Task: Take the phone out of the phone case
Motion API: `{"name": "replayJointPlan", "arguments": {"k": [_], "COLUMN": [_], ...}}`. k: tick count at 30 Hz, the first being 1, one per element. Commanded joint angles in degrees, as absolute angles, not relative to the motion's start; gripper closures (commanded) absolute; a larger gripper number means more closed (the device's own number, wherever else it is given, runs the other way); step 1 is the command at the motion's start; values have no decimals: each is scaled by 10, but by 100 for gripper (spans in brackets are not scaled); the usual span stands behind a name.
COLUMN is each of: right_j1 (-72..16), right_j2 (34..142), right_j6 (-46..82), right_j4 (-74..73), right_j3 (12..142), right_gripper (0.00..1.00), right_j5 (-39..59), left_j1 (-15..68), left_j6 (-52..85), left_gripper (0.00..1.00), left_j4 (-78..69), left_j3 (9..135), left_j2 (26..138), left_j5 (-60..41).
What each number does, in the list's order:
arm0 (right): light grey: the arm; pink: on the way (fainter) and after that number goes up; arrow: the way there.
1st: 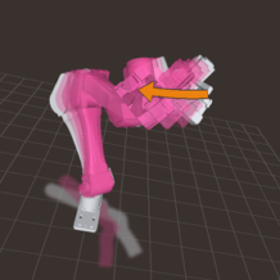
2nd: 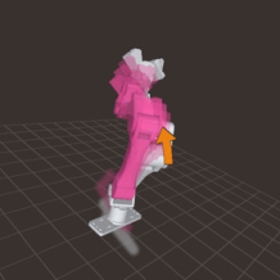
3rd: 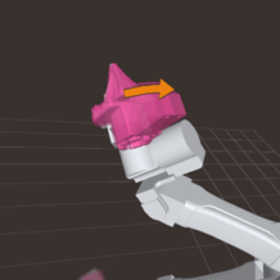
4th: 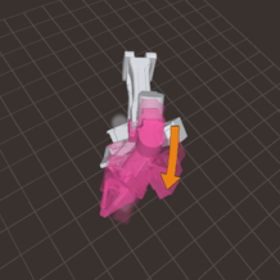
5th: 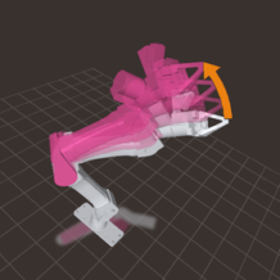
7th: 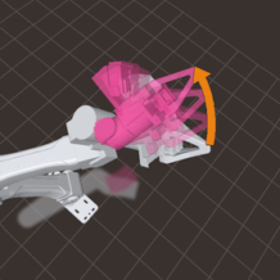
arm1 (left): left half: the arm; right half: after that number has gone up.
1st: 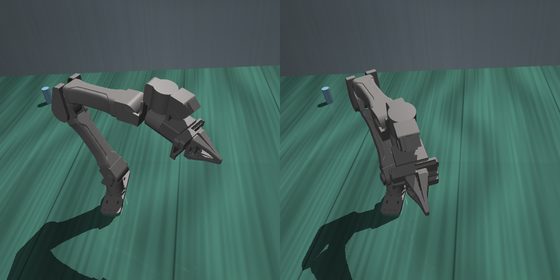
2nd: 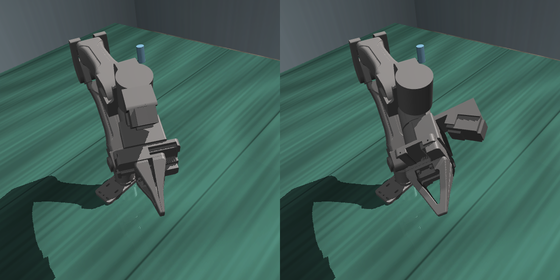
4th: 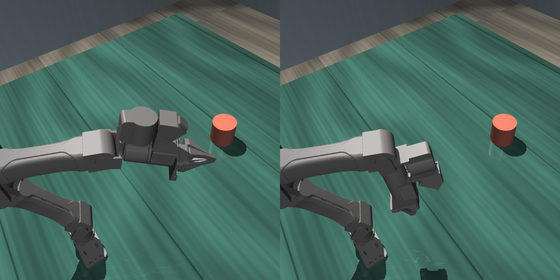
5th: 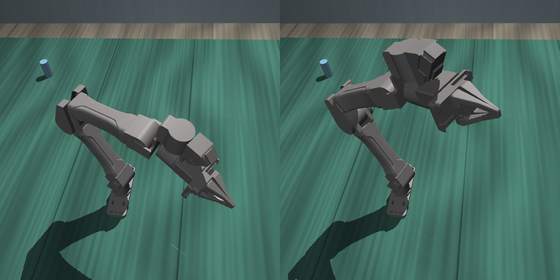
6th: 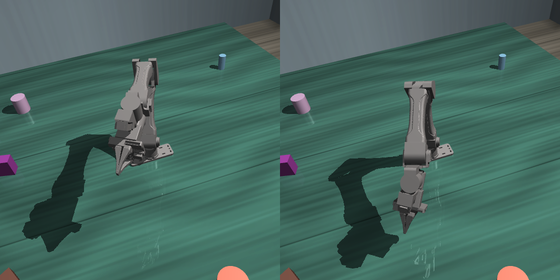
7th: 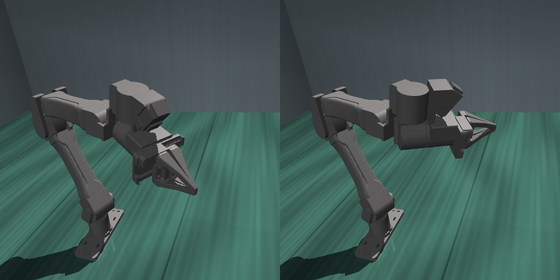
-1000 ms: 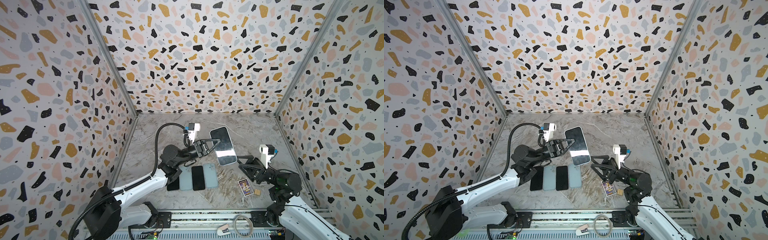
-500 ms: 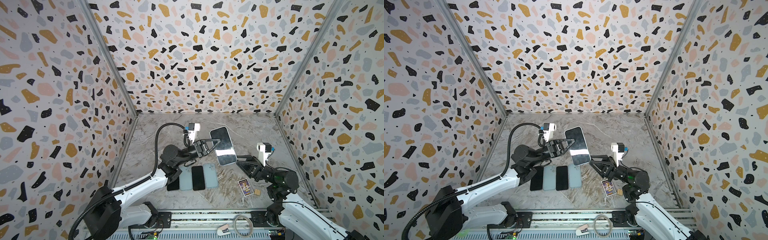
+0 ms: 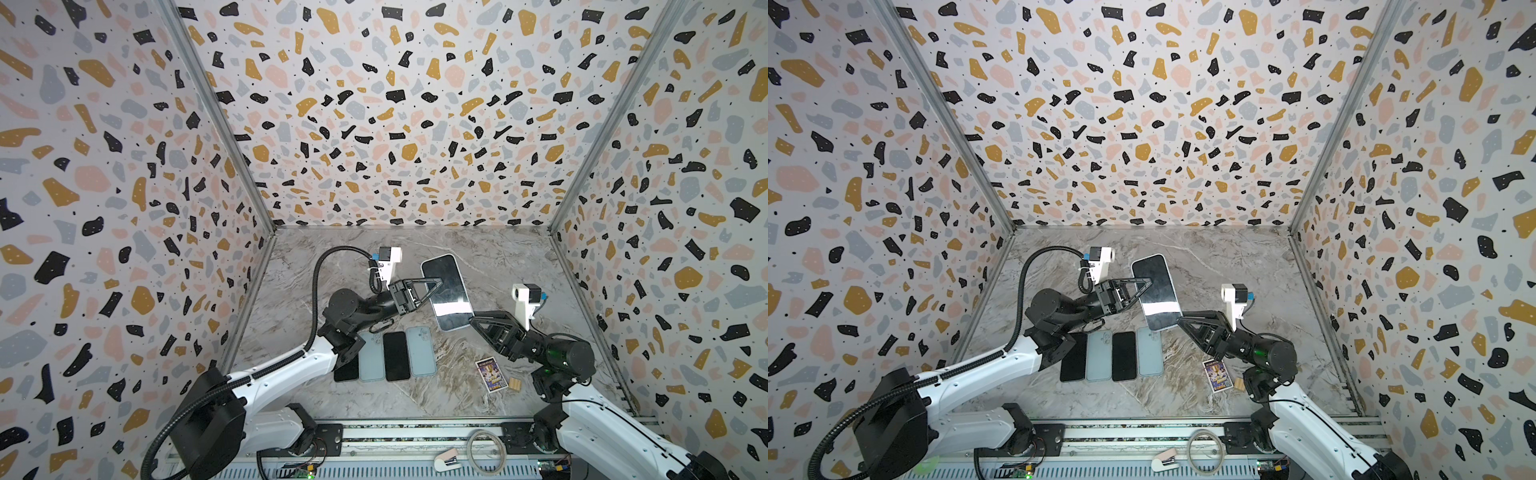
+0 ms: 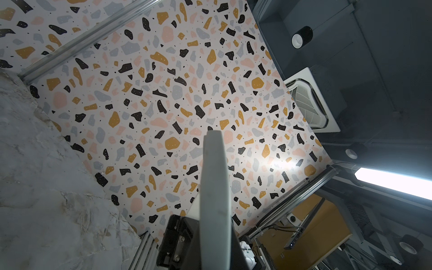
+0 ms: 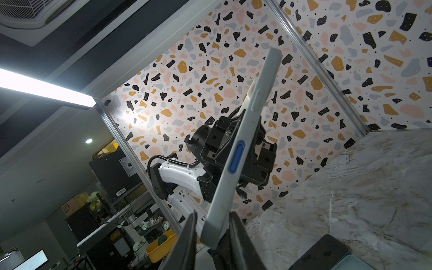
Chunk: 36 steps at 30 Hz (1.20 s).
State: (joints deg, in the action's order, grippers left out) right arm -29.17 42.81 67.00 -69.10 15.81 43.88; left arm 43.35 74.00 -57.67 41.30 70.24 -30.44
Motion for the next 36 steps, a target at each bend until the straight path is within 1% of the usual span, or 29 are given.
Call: {"name": "replayJointPlan", "arguments": {"k": [1, 4, 7, 10, 18, 27, 36], "right_j1": [-294, -294, -294, -293, -291, -286, -281], "right_j2": [421, 421, 421, 420, 432, 482, 511], "right_j6": [671, 670, 665, 652, 640, 636, 633], "right_j4": [-724, -729, -737, -727, -756, -811, -846], "right_j3": [159, 154, 153, 150, 139, 142, 142], "right_gripper": [79, 84, 87, 88, 87, 87, 84], "right_j5": [441, 444, 446, 448, 469, 486, 505], "left_j1": [435, 437, 440, 446, 457, 475, 477], "left_j6": [750, 780, 817, 827, 865, 880, 903], "left_gripper": [100, 100, 100, 100, 100, 100, 100], "left_j4": [-655, -687, -731, -739, -774, -777, -808], "left_j3": [421, 424, 424, 429, 447, 467, 469], "left_j2": [700, 711, 724, 724, 724, 719, 716], "left_j5": [-300, -299, -299, -295, -284, -280, -277]}}
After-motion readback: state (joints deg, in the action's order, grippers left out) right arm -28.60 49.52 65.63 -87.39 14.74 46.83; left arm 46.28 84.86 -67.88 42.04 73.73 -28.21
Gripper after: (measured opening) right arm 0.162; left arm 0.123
